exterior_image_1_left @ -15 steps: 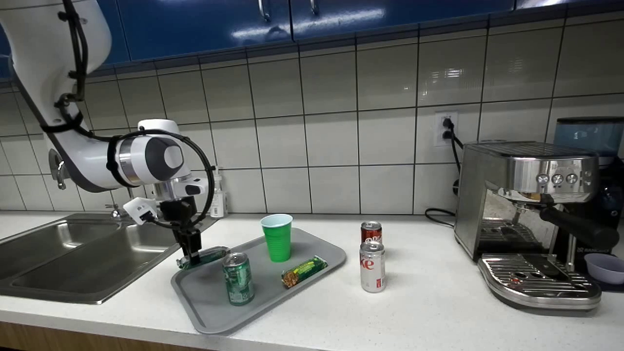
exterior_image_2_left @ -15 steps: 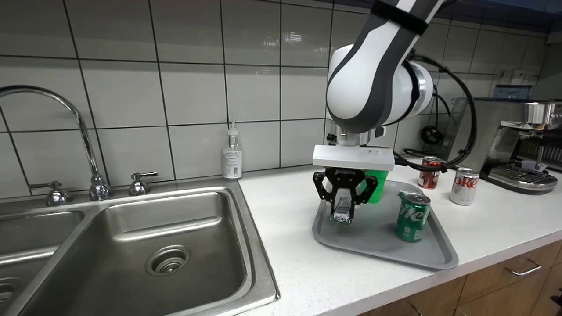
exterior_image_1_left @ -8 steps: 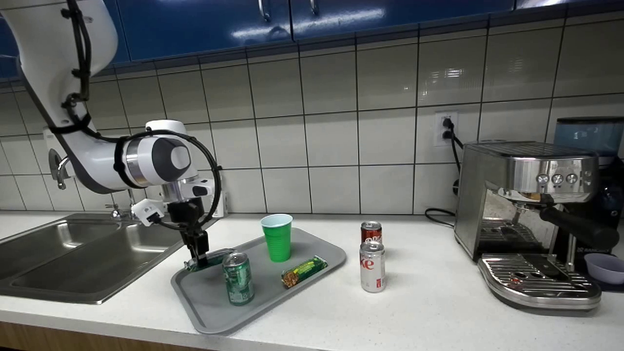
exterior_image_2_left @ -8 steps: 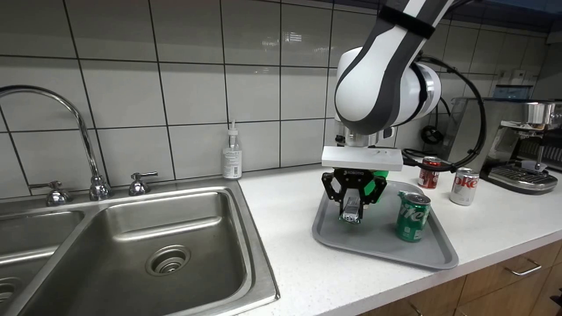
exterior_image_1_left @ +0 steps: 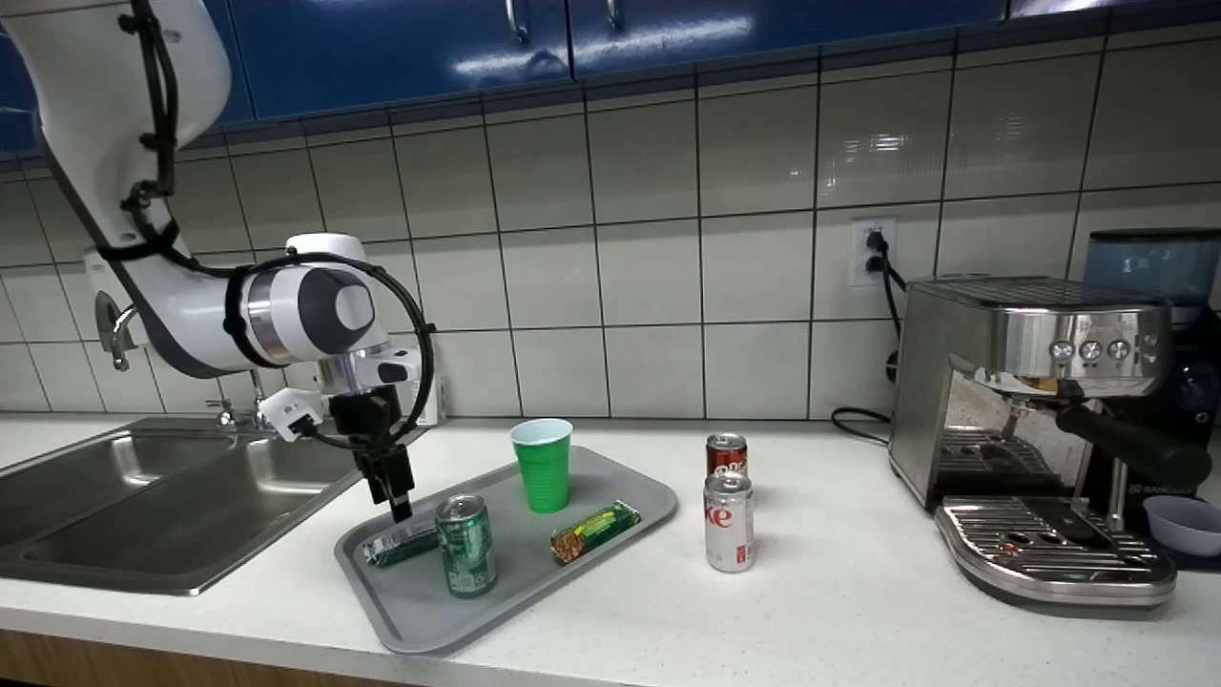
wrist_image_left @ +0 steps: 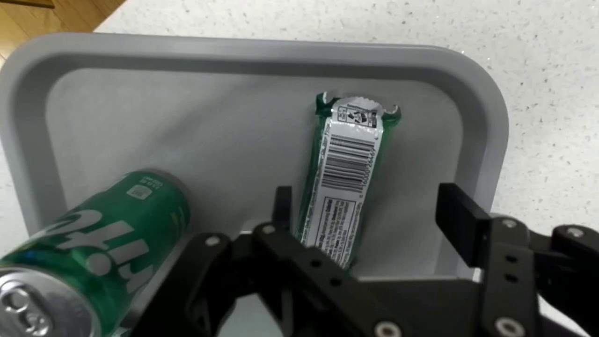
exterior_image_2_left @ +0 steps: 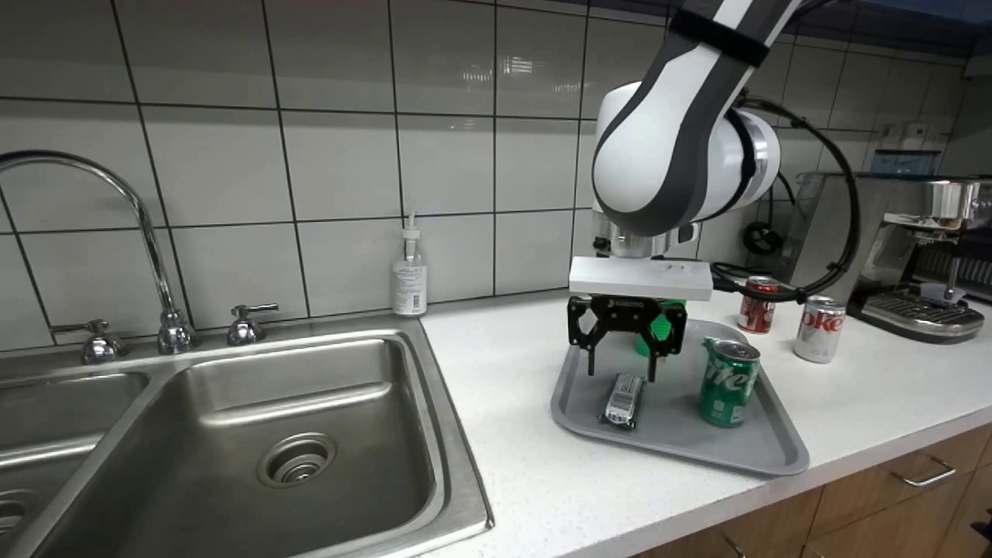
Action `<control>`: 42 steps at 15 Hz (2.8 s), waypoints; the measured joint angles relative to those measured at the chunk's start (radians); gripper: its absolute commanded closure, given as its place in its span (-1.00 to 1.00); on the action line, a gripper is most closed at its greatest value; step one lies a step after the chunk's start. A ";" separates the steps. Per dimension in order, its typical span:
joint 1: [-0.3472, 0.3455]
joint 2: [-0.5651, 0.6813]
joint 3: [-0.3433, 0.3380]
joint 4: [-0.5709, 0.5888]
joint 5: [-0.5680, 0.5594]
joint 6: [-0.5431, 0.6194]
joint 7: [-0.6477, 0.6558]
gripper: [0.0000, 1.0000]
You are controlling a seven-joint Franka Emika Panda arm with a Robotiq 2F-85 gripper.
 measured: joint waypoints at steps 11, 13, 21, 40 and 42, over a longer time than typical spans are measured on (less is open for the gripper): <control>-0.001 -0.093 0.028 -0.027 0.000 -0.002 -0.005 -1.00; -0.004 -0.120 0.037 -0.039 0.000 -0.009 -0.020 -1.00; -0.054 -0.234 0.065 -0.108 0.000 -0.034 -0.189 -1.00; -0.188 -0.567 0.076 -0.296 0.012 -0.158 -0.652 -1.00; -0.193 -0.599 0.076 -0.312 0.014 -0.168 -0.677 -1.00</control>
